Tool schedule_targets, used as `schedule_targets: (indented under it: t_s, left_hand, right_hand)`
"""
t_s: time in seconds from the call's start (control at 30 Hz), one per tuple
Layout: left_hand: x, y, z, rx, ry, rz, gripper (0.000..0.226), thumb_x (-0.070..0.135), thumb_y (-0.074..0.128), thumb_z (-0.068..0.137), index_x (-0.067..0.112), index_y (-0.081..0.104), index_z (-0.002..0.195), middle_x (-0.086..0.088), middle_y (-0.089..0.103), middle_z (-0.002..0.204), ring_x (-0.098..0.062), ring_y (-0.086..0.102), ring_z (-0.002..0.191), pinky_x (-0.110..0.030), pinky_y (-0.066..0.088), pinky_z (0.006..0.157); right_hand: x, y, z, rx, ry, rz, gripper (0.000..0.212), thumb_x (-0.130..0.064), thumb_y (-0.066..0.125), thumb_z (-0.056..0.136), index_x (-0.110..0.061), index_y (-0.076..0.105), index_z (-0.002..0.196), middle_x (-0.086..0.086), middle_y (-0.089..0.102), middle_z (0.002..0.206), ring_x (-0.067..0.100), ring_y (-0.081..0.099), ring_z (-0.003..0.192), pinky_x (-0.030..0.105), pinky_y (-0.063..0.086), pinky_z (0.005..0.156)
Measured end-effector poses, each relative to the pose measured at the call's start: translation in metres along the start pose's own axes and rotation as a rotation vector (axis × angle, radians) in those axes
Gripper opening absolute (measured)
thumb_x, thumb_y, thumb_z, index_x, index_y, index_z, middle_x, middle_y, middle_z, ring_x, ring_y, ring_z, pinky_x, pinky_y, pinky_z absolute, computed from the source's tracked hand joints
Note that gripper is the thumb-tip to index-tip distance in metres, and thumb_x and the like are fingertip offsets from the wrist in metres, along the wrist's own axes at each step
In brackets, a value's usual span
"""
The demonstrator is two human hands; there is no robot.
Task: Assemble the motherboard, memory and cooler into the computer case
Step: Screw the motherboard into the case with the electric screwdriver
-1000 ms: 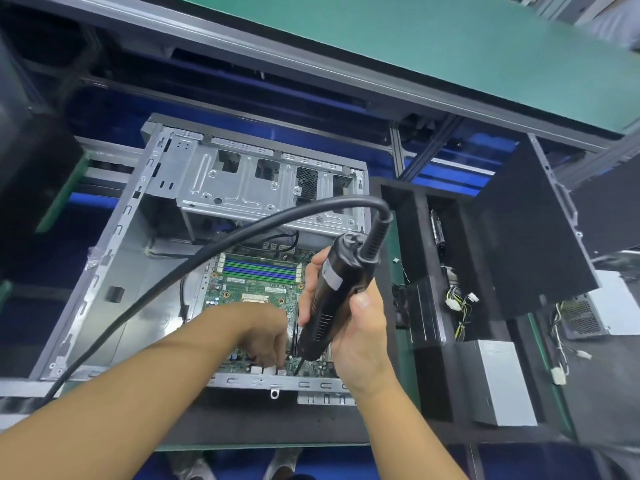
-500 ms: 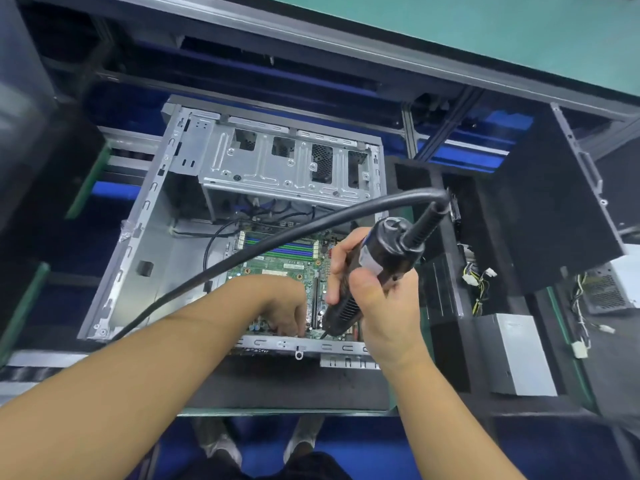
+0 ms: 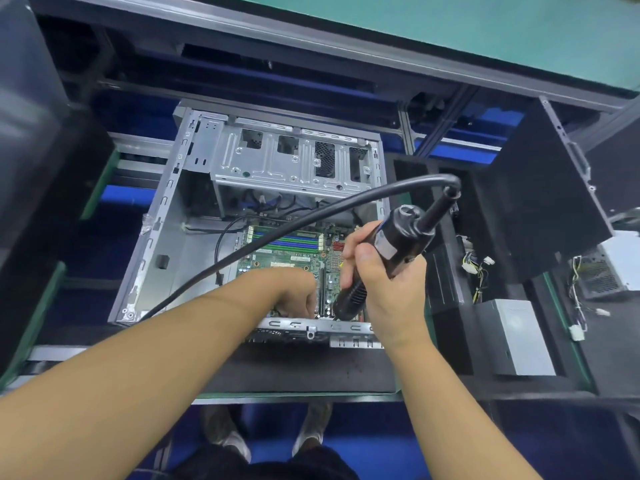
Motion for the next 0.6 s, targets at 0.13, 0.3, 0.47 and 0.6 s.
schedule_targets:
  t_s: [0.13, 0.3, 0.47, 0.6]
  left_hand:
    - [-0.0008, -0.0003, -0.0002, -0.005, -0.004, -0.007, 0.017, 0.017, 0.065, 0.090, 0.021, 0.077, 0.101, 0.003, 0.074, 0.089, -0.016, 0.069, 0.076, -0.025, 0.056, 0.064]
    - [-0.0022, 0.0009, 0.0020, -0.009, -0.003, -0.020, 0.015, 0.017, 0.066, 0.089, 0.022, 0.077, 0.098, 0.002, 0.075, 0.089, -0.016, 0.071, 0.080, -0.033, 0.061, 0.076]
    - [-0.0023, 0.0006, 0.0031, -0.026, 0.007, -0.010, 0.014, 0.022, 0.071, 0.087, 0.022, 0.079, 0.098, 0.005, 0.074, 0.079, -0.014, 0.069, 0.072, -0.029, 0.059, 0.069]
    - [-0.0025, 0.0008, 0.0041, -0.033, 0.023, -0.002, 0.014, 0.025, 0.072, 0.086, 0.023, 0.079, 0.097, 0.004, 0.076, 0.083, -0.012, 0.071, 0.075, -0.025, 0.057, 0.067]
  right_hand:
    - [0.0052, -0.0003, -0.0004, 0.022, 0.028, -0.007, 0.021, -0.029, 0.064, 0.081, -0.009, 0.061, 0.083, 0.011, 0.057, 0.068, 0.028, 0.052, 0.053, 0.035, 0.046, 0.059]
    - [0.0025, -0.0007, -0.0002, 0.023, 0.027, -0.009, 0.015, -0.030, 0.064, 0.082, -0.016, 0.060, 0.075, 0.007, 0.056, 0.067, 0.030, 0.050, 0.055, 0.037, 0.045, 0.057]
    - [0.0016, -0.0009, 0.0003, -0.008, 0.019, -0.015, 0.010, -0.029, 0.062, 0.082, -0.021, 0.065, 0.078, 0.010, 0.058, 0.068, 0.029, 0.051, 0.055, 0.035, 0.045, 0.059]
    - [-0.0013, -0.0011, 0.0009, -0.051, -0.044, 0.019, 0.012, -0.025, 0.060, 0.085, -0.035, 0.065, 0.089, 0.006, 0.064, 0.082, 0.023, 0.054, 0.052, 0.030, 0.048, 0.059]
Point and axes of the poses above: each hand's wrist, its own z-axis towards the middle knuckle, its own y-axis out of the palm, x = y × z, the point moved 5 cm from there along z, towards the middle knuckle
